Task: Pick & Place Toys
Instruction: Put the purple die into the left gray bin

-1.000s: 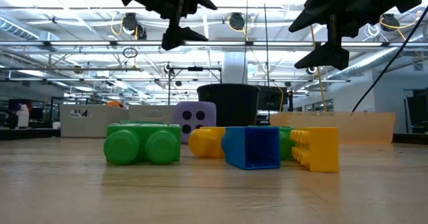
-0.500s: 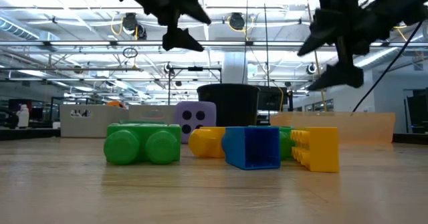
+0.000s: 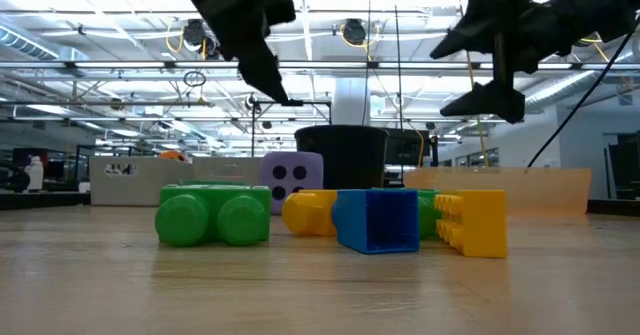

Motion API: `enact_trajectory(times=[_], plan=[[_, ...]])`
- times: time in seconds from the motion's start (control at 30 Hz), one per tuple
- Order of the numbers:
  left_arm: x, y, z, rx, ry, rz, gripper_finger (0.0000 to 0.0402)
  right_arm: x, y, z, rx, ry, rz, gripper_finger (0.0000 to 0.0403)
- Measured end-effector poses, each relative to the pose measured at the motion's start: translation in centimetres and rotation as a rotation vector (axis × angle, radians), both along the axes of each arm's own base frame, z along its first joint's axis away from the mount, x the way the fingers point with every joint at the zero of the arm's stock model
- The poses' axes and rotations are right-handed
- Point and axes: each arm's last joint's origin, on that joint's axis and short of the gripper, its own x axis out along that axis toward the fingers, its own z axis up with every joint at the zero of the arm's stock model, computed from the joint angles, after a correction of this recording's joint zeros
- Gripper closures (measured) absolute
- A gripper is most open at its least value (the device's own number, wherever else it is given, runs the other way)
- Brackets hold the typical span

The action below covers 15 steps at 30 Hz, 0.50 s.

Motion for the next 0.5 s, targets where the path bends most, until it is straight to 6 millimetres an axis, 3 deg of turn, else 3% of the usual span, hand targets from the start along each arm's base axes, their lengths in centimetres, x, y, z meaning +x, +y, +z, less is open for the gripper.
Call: enact_trajectory(times=[0.23, 0.37, 0.5], plan=[[1.2, -0.2, -2.3, 0.053, 0.072, -0.054, 0.0005, 0.0, 0.0, 0.0, 0.000, -0.001, -0.017, 0.0028], [1.3, 0.4, -2.3, 0.142, 0.072, -0.031, 0.0006, 0.0, 0.0, 0.0, 0.017, 0.003, -0.025, 0.0028], [1.3, 1.1, -2.3, 0.106, 0.060, 0.000, 0.0006, 0.0, -0.1, -0.1, 0.017, 0.006, -0.029, 0.0028]])
